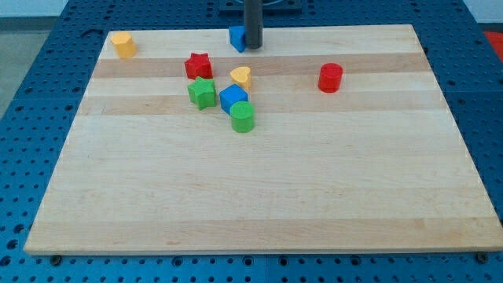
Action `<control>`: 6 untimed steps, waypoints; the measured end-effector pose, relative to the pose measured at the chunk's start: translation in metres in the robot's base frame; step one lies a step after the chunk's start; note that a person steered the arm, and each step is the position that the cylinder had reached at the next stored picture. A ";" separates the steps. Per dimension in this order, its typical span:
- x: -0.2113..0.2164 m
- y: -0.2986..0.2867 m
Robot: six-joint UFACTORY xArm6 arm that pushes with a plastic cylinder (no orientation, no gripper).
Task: Move red star a bit left and right
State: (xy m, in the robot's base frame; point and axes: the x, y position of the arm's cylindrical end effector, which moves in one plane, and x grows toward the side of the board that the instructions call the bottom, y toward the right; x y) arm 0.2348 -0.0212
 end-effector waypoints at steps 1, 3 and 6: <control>0.000 0.000; 0.041 0.018; 0.047 -0.043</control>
State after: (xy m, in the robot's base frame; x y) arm 0.2817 -0.0642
